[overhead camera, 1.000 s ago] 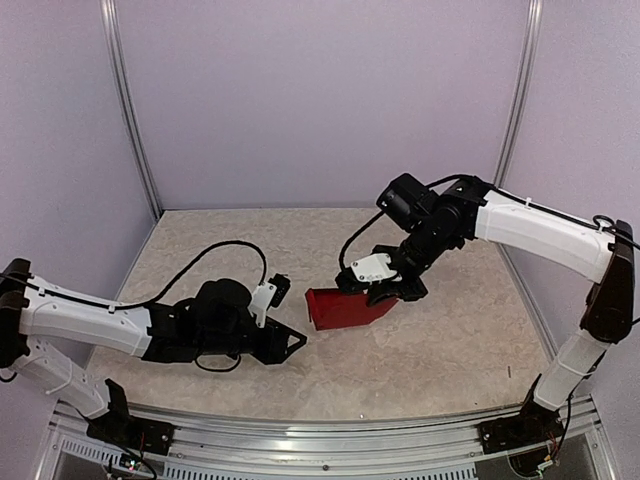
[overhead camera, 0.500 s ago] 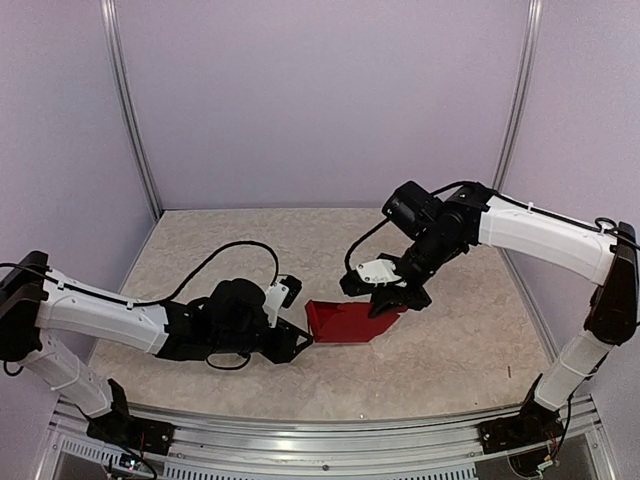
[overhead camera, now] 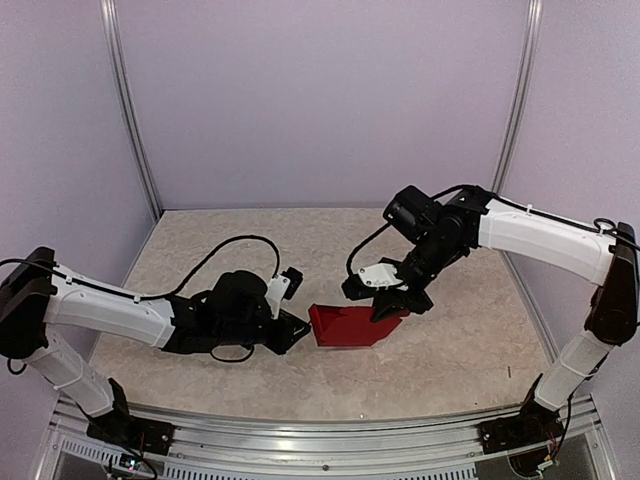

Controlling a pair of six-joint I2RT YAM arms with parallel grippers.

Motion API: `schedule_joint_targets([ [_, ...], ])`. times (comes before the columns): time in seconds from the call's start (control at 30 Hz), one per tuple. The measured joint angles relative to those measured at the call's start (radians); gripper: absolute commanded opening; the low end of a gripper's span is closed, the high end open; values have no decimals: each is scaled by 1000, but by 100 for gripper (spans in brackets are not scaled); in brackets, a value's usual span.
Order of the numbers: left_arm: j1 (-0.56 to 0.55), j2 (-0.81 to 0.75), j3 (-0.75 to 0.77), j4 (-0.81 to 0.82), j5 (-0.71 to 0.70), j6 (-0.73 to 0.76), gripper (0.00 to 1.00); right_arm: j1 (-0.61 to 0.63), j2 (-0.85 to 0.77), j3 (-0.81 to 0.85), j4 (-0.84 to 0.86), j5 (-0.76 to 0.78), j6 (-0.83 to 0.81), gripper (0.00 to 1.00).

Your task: Fold the paper box

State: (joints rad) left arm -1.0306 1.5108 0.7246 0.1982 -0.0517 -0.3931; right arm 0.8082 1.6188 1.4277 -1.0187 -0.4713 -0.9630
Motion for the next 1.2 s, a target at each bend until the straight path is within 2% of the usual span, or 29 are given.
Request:
schedule_joint_targets([
  [0.17, 25, -1, -11, 44, 34, 0, 0, 0, -7, -4, 8, 1, 0, 0],
  [0.47, 36, -18, -57, 95, 88, 6, 0, -2, -19, -4, 12, 0, 11, 0],
  [0.93, 48, -35, -130, -6, -25, 72, 0, -17, -87, 12, 10, -1, 23, 0],
  [0.97, 56, -35, -130, -12, -35, 68, 4, -19, -87, 12, 10, -4, 24, 0],
  [1.03, 73, -41, -130, -24, -62, 60, 30, -26, -87, 12, 10, -16, 29, 0],
  [1.07, 86, -50, -130, -38, -86, 48, 39, -29, -87, 13, 10, -27, 34, 0],
  [1.1, 101, -63, -130, -51, -117, 34, 44, -33, -87, 15, 10, -43, 40, 0],
  [1.2, 135, -113, -134, -51, -177, -3, 49, -48, -87, 34, 7, -100, 59, 0],
])
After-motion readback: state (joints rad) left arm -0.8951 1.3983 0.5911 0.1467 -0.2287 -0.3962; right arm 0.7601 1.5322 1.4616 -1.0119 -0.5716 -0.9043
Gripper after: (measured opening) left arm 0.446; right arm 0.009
